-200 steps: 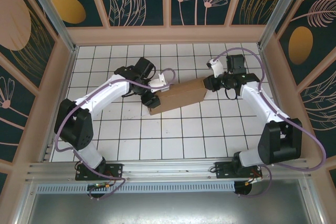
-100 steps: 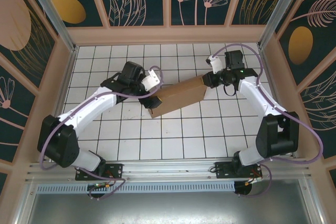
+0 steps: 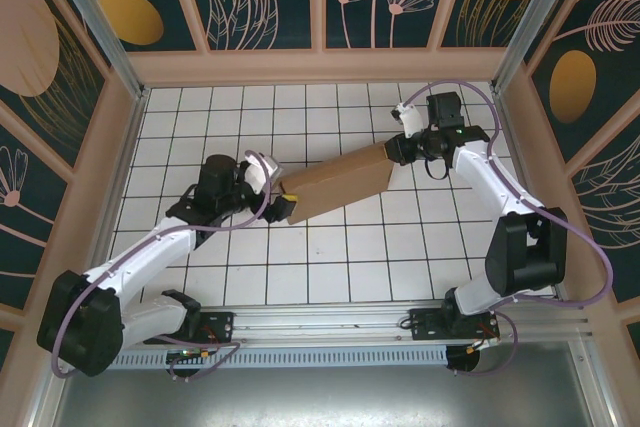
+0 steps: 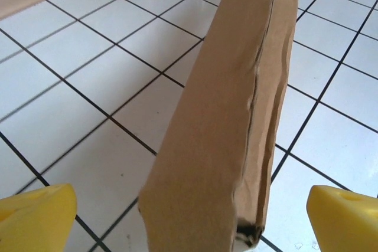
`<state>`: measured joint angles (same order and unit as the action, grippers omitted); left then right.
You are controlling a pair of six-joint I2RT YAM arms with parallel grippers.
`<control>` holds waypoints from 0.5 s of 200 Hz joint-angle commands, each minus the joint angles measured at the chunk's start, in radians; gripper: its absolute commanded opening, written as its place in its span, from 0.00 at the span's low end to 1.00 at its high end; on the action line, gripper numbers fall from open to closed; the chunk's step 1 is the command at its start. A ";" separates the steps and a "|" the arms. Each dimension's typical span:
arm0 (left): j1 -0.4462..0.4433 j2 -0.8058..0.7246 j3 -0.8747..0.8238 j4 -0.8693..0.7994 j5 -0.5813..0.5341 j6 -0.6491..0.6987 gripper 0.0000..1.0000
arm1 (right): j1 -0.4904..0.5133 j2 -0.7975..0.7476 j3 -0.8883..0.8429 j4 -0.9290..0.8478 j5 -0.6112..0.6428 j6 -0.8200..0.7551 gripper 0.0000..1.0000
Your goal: Fold the paper box
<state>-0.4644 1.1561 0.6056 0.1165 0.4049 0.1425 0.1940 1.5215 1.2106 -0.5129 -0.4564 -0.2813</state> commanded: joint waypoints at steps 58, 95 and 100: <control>0.010 0.099 -0.112 0.389 0.078 -0.023 0.84 | -0.007 0.030 -0.003 -0.109 0.007 0.002 0.18; 0.011 0.116 -0.162 0.462 0.118 0.024 0.85 | -0.009 0.034 -0.003 -0.113 0.012 0.001 0.18; 0.010 0.119 -0.167 0.477 0.123 0.033 0.85 | -0.010 0.035 -0.002 -0.113 0.010 0.001 0.18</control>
<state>-0.4599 1.2579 0.4671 0.4793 0.4717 0.1226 0.1902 1.5215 1.2114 -0.5224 -0.4702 -0.2813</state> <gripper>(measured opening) 0.849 0.179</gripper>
